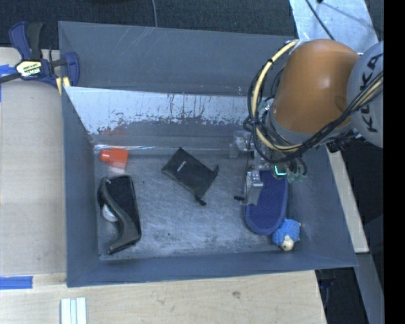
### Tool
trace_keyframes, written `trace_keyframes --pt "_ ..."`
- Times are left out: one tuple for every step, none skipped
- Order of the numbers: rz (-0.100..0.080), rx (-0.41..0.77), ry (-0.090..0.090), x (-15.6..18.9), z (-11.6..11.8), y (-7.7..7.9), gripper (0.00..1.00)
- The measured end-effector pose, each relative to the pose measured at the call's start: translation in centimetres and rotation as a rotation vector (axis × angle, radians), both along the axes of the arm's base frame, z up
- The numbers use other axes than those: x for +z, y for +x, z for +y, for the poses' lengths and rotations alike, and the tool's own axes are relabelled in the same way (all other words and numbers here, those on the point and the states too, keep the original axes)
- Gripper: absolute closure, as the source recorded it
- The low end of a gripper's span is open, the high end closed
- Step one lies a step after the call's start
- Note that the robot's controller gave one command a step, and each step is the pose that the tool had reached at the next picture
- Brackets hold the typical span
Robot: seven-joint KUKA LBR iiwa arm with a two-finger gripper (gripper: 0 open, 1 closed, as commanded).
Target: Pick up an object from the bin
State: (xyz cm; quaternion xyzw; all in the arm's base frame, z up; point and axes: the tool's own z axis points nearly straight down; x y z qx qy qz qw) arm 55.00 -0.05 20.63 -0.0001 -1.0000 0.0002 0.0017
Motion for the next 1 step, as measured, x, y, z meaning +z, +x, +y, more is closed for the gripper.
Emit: trace_keyframes --pt "-0.003 -0.105 0.000 -14.04 2.88 7.01 0.00"
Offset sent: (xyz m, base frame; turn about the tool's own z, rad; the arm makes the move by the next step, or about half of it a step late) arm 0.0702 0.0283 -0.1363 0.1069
